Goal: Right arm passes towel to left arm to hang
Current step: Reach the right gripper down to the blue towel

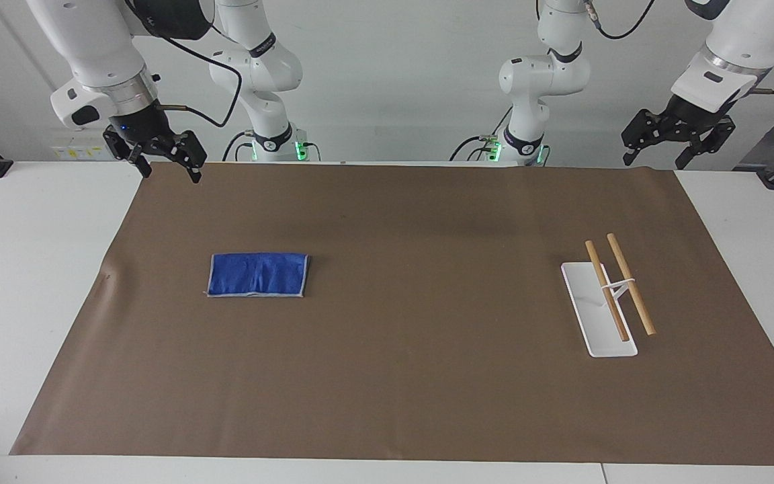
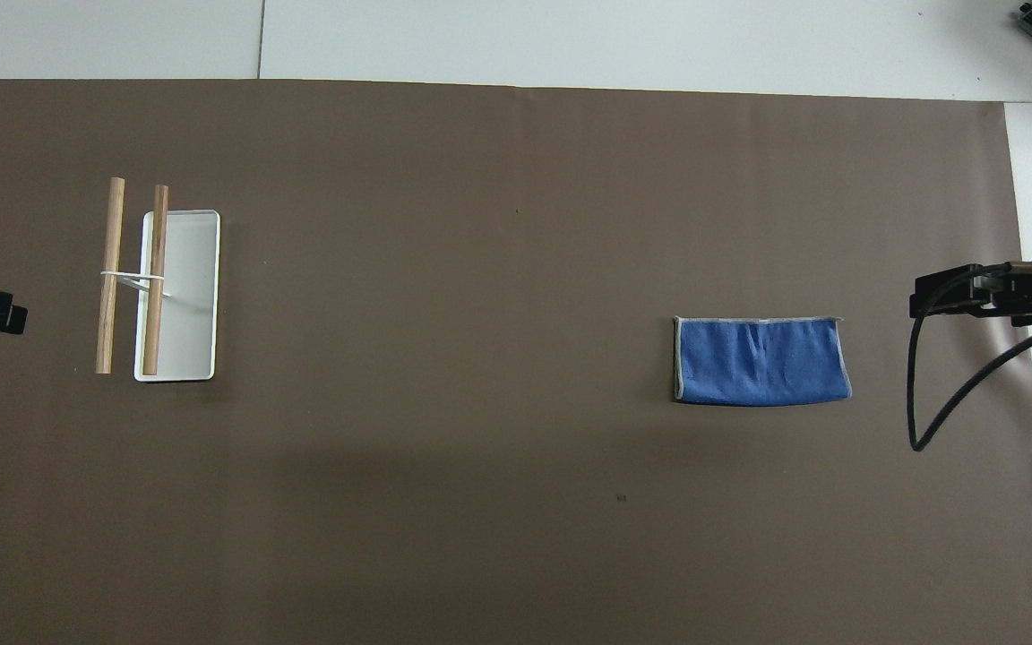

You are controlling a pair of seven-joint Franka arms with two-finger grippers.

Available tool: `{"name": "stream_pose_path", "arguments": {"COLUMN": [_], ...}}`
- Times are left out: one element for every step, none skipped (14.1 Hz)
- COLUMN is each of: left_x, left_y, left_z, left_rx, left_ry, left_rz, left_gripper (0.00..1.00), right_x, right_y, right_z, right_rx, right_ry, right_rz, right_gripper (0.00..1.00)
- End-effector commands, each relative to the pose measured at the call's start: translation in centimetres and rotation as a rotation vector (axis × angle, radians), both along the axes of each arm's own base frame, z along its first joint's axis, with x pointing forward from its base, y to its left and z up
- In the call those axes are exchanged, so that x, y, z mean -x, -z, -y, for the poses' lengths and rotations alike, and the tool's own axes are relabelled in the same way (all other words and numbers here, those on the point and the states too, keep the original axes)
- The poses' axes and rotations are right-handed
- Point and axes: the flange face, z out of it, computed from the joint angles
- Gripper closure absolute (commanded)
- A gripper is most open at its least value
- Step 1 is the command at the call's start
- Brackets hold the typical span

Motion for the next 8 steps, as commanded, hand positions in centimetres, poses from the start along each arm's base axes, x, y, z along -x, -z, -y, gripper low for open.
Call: {"name": "stream_pose_path", "arguments": {"left_x": [0.8, 0.8, 0.8, 0.8, 0.8, 0.8, 0.7, 0.8], "left_y": [0.0, 0.0, 0.0, 0.0, 0.0, 0.0, 0.0, 0.0], "left_z": [-0.3, -0.4, -0.4, -0.4, -0.3, -0.4, -0.4, -0.4], "left_rx": [-0.016, -0.016, -0.016, -0.016, -0.016, -0.016, -0.016, -0.016], "left_ry": [0.005, 0.003, 0.003, 0.003, 0.005, 0.003, 0.003, 0.003], "left_rz": [-0.007, -0.007, -0.007, -0.007, -0.007, -0.008, -0.005, -0.007], "left_gripper": [0.0, 0.0, 0.0, 0.0, 0.0, 0.0, 0.0, 0.0], "right_x": [0.2, 0.1, -0.1, -0.3, -0.6, -1.1, -1.4, -1.6], "right_y": [3.4, 4.8, 6.2, 7.7, 9.0, 10.6, 11.9, 13.5], "right_z": [-0.5, -0.7, -1.8, -2.6, -2.7, -2.8, -3.9, -4.4], "right_rx": [0.002, 0.0, -0.001, -0.002, -0.003, -0.003, -0.005, -0.006], "right_ry": [0.011, 0.005, -0.015, -0.028, -0.027, -0.029, -0.048, -0.057], "right_rz": [0.033, 0.049, 0.063, 0.067, 0.075, 0.081, 0.102, 0.104], "right_gripper": [0.0, 0.0, 0.0, 0.0, 0.0, 0.0, 0.0, 0.0]}}
